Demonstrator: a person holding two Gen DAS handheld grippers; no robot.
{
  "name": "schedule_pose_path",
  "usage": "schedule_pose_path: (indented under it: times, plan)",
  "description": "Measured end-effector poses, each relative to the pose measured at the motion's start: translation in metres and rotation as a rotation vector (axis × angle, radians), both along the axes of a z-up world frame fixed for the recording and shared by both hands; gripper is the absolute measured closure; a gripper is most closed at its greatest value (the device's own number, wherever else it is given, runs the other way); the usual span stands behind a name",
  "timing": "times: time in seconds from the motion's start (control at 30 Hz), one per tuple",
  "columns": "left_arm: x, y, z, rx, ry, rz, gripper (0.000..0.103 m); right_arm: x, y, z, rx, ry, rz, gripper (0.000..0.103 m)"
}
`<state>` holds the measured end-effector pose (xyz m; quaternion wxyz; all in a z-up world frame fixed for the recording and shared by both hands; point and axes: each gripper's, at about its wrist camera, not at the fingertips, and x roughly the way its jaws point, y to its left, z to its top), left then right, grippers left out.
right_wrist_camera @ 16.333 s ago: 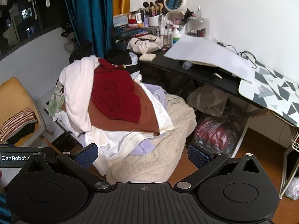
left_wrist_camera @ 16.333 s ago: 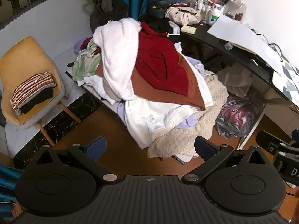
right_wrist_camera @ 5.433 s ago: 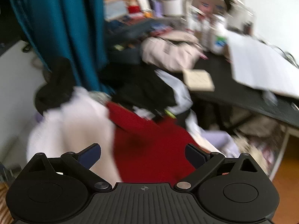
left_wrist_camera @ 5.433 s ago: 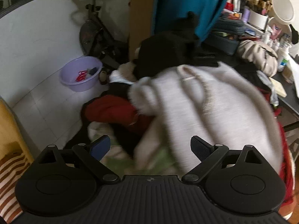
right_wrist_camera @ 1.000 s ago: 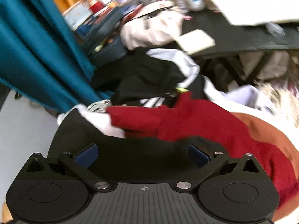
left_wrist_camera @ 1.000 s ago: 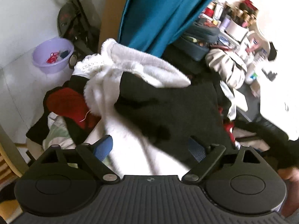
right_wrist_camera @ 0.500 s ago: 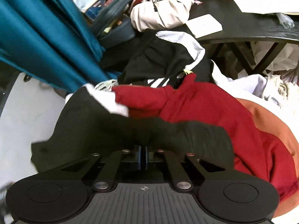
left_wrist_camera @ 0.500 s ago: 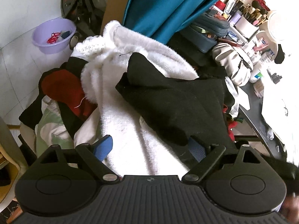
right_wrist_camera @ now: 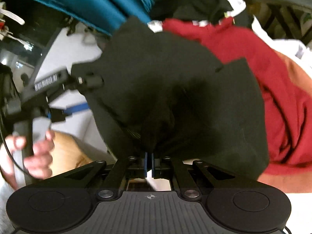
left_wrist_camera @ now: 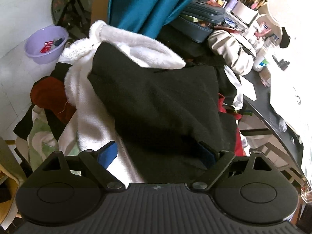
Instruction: Fold clothes
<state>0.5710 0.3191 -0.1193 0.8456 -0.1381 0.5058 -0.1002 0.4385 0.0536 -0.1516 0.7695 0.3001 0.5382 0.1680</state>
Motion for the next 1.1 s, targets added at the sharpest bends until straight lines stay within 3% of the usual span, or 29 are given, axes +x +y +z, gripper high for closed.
schedule_pose_path:
  times: [0.03, 0.07, 0.13, 0.17, 0.2, 0.37, 0.47, 0.5, 0.57, 0.6, 0.63, 0.8, 0.87, 0.9, 0.93, 0.97, 1.0, 1.07, 1.1]
  plan:
    - [-0.002, 0.0, 0.001, -0.003, -0.012, -0.001, 0.054, -0.002, 0.0, -0.001, -0.011, 0.006, 0.002, 0.099]
    - [-0.005, 0.001, 0.001, 0.001, -0.018, -0.004, 0.06, -0.003, 0.0, -0.001, -0.028, 0.0, 0.003, 0.094]
    - [-0.01, 0.004, 0.003, 0.008, -0.024, 0.0, 0.079, -0.005, -0.004, 0.007, -0.074, -0.019, -0.001, 0.07]
    - [-0.013, 0.006, 0.004, 0.004, -0.025, 0.002, 0.081, -0.005, -0.007, 0.015, -0.108, -0.047, -0.006, 0.05]
    - [-0.016, 0.009, 0.004, -0.003, -0.026, 0.004, 0.082, -0.005, -0.01, 0.023, -0.145, -0.079, -0.012, 0.044]
    - [-0.035, 0.023, 0.006, -0.027, -0.036, 0.021, 0.087, 0.015, -0.019, 0.064, -0.226, -0.221, 0.002, 0.034]
    - [-0.045, 0.03, 0.005, -0.038, -0.045, 0.014, 0.088, 0.043, -0.003, 0.076, -0.283, -0.3, 0.039, 0.031]
    - [-0.048, 0.031, 0.003, -0.042, -0.038, 0.007, 0.086, 0.051, 0.004, 0.078, -0.297, -0.32, 0.054, 0.03]
    - [-0.052, 0.032, -0.002, -0.04, -0.009, -0.001, 0.061, 0.07, 0.019, 0.079, -0.323, -0.347, 0.083, 0.027]
    - [-0.054, 0.032, -0.005, -0.039, 0.003, -0.006, 0.033, 0.081, 0.028, 0.077, -0.336, -0.353, 0.096, 0.025]
    - [-0.057, 0.031, -0.007, -0.038, 0.003, -0.008, 0.024, 0.093, 0.038, 0.074, -0.351, -0.358, 0.111, 0.025]
    - [-0.063, 0.013, -0.029, -0.002, 0.04, -0.051, 0.024, 0.13, 0.082, 0.059, -0.419, -0.35, 0.205, 0.019]
    - [-0.061, 0.01, -0.039, 0.015, 0.064, -0.036, 0.026, 0.138, 0.099, 0.052, -0.446, -0.333, 0.239, 0.021]
    - [-0.061, 0.011, -0.042, 0.003, 0.075, -0.025, 0.038, 0.14, 0.1, 0.05, -0.454, -0.332, 0.235, 0.036]
    - [-0.061, 0.014, -0.045, -0.014, 0.087, -0.016, 0.061, 0.141, 0.1, 0.049, -0.462, -0.331, 0.228, 0.044]
    - [-0.061, 0.017, -0.048, -0.031, 0.099, -0.006, 0.072, 0.142, 0.099, 0.047, -0.469, -0.331, 0.221, 0.059]
    - [-0.061, 0.02, -0.05, -0.051, 0.112, 0.002, 0.091, 0.141, 0.088, 0.05, -0.448, -0.336, 0.19, 0.075]
    - [-0.063, 0.026, -0.048, -0.059, 0.093, 0.003, 0.099, 0.137, 0.063, 0.057, -0.393, -0.347, 0.12, 0.088]
    - [-0.065, 0.028, -0.045, -0.057, 0.066, -0.006, 0.1, 0.135, 0.051, 0.06, -0.365, -0.353, 0.085, 0.09]
